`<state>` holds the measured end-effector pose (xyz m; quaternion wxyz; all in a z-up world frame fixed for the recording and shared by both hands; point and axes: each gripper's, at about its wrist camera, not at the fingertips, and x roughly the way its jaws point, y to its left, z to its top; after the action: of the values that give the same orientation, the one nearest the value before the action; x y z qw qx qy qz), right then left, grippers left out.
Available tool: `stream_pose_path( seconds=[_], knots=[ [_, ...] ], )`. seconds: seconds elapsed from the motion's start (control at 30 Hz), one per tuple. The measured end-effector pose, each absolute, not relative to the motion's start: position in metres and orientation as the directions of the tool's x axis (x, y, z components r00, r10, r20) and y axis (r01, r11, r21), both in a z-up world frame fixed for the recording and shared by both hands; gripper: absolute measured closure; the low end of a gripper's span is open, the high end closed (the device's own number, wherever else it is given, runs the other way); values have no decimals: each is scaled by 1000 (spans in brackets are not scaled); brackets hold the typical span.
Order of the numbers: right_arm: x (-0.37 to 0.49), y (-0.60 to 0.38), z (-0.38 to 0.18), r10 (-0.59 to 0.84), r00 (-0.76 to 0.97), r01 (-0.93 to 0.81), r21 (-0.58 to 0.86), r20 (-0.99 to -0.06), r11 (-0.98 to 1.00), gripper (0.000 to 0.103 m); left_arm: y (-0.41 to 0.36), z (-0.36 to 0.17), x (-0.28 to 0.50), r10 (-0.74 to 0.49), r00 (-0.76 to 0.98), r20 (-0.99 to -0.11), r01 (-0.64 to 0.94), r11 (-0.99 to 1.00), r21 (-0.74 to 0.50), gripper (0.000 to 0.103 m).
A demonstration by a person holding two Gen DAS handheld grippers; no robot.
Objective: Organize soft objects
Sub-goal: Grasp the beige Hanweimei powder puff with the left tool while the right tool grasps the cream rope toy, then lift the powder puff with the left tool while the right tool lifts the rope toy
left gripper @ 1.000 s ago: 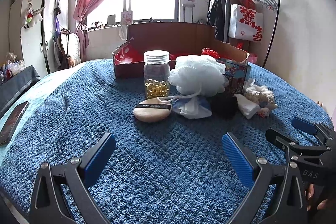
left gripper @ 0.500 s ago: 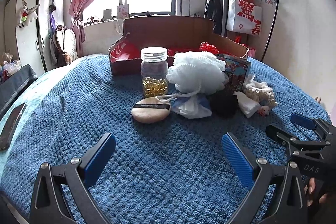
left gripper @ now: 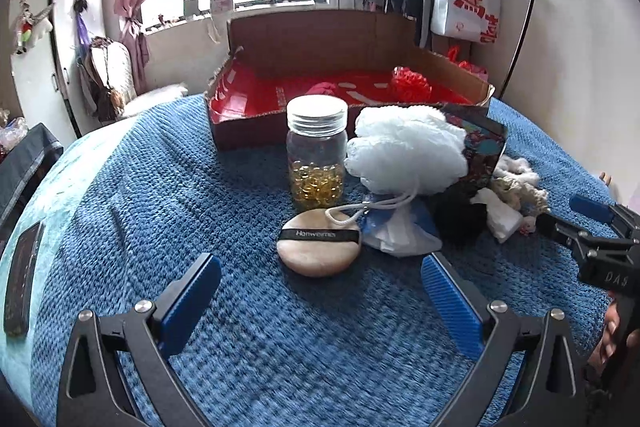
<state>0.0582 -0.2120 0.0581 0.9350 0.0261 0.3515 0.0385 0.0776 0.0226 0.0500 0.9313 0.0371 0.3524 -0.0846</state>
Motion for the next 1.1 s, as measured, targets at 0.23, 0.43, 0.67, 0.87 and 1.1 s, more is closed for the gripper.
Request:
stream_pose_path(
  seconds=[0.23, 0.43, 0.67, 0.87, 1.1],
  knots=[
    [79, -214, 58, 122, 713, -76, 97, -691, 992, 19, 29, 41, 104, -156, 664, -731, 226, 974, -2, 14],
    [91, -212, 51, 186, 671, -116, 146, -718, 982, 52, 28, 31, 122, -197, 608, -769, 272, 962, -31, 29],
    [83, -199, 55, 237, 681, -201, 134, -693, 970, 82, 34, 33, 118, -246, 604, -758, 284, 955, -84, 50],
    [75, -204, 58, 269, 683, -205, 175, -679, 963, 83, 44, 36, 97, -269, 608, -746, 282, 953, -113, 52],
    [68, -204, 61, 278, 689, -214, 179, -670, 960, 83, 41, 37, 91, -269, 611, -745, 274, 954, -120, 52]
  ],
)
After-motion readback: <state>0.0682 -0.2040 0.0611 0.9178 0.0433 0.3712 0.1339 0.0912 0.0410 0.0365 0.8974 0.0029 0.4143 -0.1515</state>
